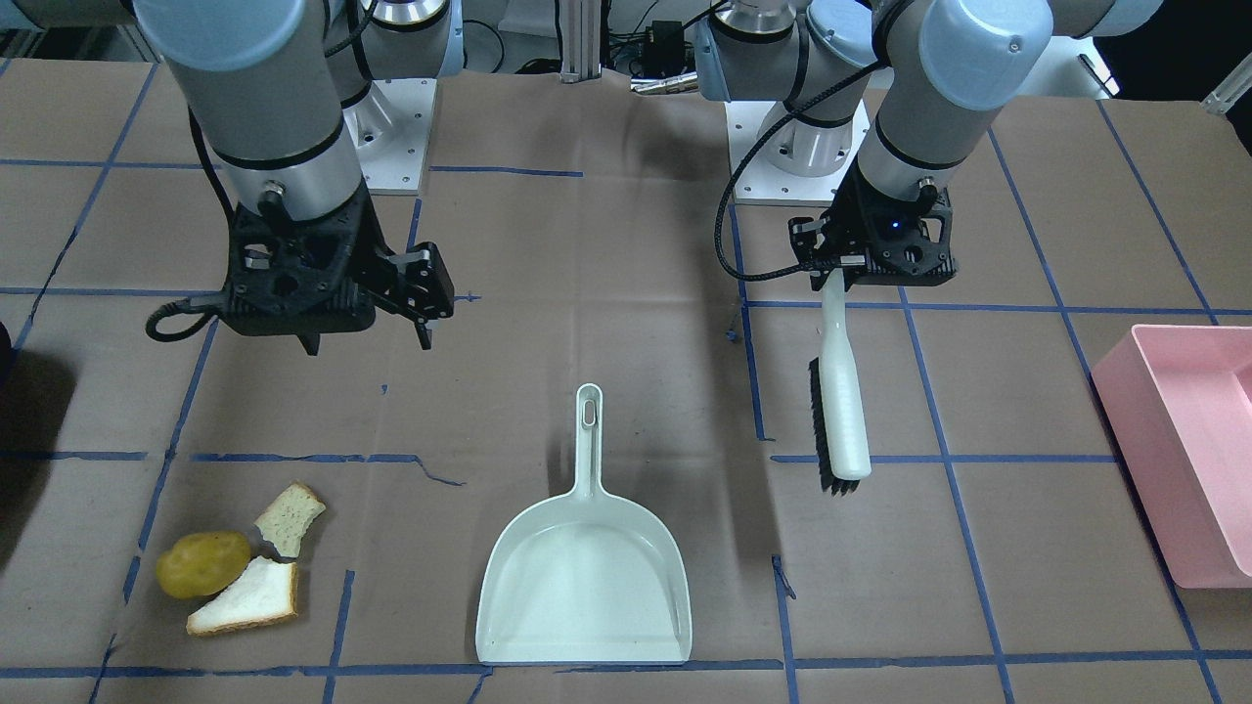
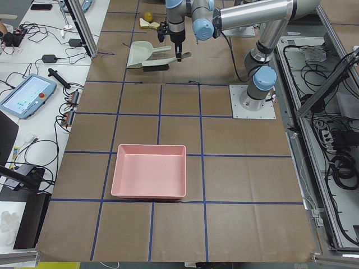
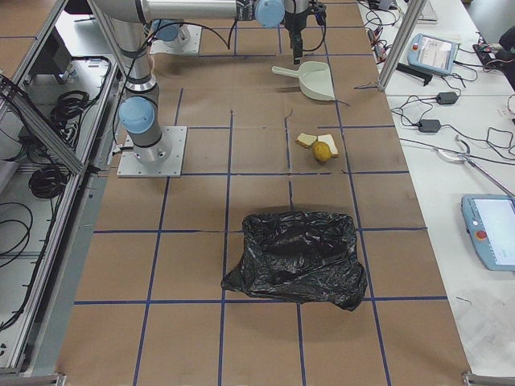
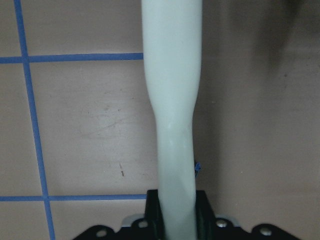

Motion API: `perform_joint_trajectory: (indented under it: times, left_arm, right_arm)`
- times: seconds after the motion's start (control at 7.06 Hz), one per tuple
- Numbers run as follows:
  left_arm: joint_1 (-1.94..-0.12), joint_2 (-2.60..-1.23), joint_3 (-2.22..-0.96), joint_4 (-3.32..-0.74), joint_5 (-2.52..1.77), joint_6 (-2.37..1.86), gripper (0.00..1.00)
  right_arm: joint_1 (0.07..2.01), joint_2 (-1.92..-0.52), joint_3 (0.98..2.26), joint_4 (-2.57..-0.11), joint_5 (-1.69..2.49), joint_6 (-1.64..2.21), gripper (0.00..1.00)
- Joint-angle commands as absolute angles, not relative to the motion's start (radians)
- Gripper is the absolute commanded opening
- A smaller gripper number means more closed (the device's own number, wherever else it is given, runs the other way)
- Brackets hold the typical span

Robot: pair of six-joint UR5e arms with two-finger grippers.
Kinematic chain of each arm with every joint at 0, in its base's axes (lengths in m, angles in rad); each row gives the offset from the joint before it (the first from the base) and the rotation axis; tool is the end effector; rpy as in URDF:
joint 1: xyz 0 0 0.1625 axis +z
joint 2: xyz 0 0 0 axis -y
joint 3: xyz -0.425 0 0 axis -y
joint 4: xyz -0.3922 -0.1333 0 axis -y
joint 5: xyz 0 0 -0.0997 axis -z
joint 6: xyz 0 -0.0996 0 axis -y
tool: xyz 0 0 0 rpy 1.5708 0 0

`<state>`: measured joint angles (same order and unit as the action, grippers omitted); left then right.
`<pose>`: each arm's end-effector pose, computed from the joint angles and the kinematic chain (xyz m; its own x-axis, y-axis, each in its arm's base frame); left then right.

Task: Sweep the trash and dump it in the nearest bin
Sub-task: 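Reach the right gripper to the white dustpan handle and grasp it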

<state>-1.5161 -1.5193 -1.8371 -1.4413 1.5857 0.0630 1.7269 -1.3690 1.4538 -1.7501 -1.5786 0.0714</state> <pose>-0.1069 -0.4587 0.3956 -0.9999 0.0093 -0.0095 0.0085 0.9963 0.0860 0.2218 -0.5569 0.4559 -0.9964 -0.0842 0.0010 -0.0839 0.9920 -0.0947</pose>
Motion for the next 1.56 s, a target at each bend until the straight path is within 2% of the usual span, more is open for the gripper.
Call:
perform_joint_trajectory:
  times: [0.0, 0.71, 1.42]
  left_arm:
    - [-1.517, -1.505, -1.838, -1.443, 1.588, 0.063, 0.04]
    - [-1.517, -1.497, -1.838, -1.447, 1.588, 0.063, 0.04]
    - [-1.517, -1.497, -1.835, -1.447, 1.588, 0.063, 0.05]
  right_arm:
    - [1.808, -1.28, 1.417, -1.759, -1.571, 0.191, 1.0]
    - [2.006, -1.096, 1.387, -1.914, -1.586, 0.347, 1.0]
    - [2.002, -1.002, 1.413, -1.98, -1.592, 0.406, 1.0]
